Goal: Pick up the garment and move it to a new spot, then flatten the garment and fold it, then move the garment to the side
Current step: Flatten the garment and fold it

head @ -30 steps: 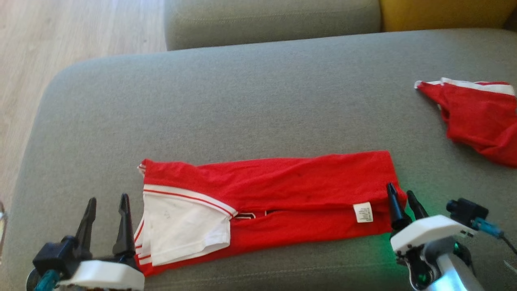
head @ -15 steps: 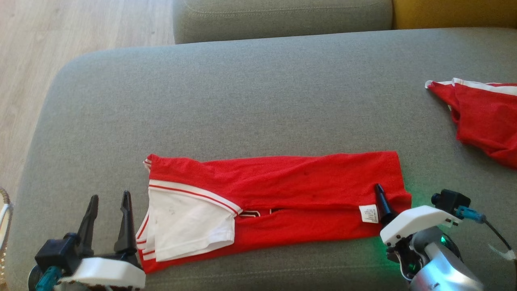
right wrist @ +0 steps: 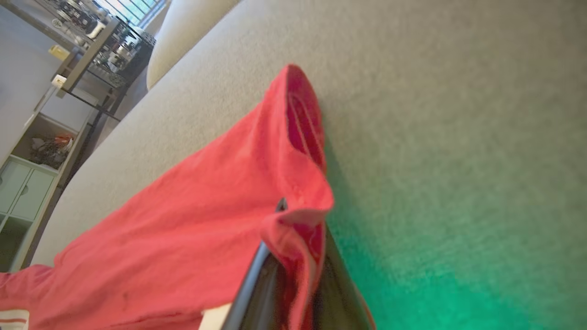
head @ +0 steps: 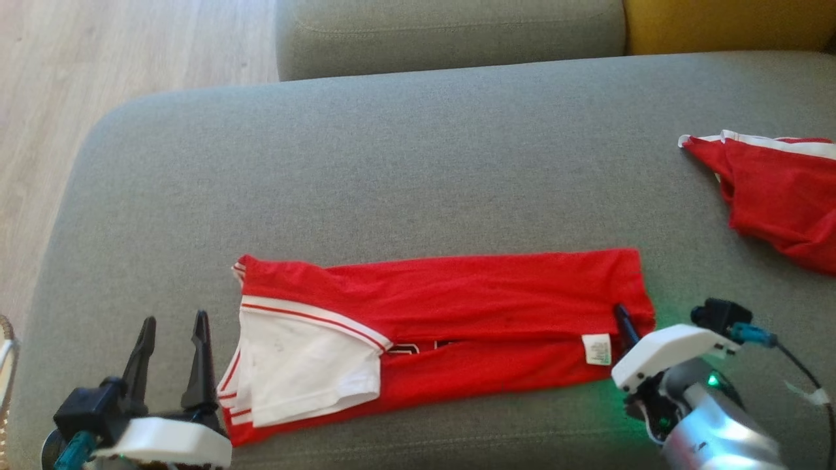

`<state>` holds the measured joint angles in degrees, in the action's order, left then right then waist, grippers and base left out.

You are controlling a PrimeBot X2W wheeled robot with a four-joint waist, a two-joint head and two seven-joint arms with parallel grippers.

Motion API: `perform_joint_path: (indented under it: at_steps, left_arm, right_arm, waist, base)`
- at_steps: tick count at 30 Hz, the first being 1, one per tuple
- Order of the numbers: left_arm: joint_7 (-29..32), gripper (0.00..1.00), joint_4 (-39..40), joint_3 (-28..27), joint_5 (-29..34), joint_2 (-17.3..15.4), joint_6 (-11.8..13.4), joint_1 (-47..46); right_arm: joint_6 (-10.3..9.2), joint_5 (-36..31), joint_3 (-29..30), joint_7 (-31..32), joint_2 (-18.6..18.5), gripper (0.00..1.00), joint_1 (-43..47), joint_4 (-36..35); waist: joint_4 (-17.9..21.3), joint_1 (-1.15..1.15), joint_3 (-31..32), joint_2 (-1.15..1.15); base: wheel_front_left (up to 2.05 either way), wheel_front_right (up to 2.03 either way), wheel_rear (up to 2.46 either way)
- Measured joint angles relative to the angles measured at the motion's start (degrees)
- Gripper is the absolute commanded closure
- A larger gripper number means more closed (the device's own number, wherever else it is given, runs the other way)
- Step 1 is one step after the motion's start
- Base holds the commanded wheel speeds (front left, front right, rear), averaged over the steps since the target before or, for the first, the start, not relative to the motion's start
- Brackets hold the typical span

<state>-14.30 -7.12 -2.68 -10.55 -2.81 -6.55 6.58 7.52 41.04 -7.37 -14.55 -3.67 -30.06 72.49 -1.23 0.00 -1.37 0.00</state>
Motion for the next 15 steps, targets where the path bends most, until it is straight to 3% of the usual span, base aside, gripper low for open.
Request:
perform_joint_path:
  at_steps: [5,15]
  left_arm:
    - [0.0,0.0,0.0,-0.1,0.0,0.0,0.0,0.1]
    - [0.0,0.0,-0.1,-0.2,0.0,0.0,0.1,0.1]
  right_arm:
    - [0.0,-4.2,4.1,0.0,-1.9,1.0,-0.8,0.1]
    - [0.0,-18.0,14.0,0.0,-11.5,1.0,-3.4,0.8]
  waist:
    - [0.3,0.0,0.6,0.0]
    - [0.5,0.0,1.2,0.0]
  base:
    - [0.0,0.0,0.0]
    - [0.0,0.0,0.0]
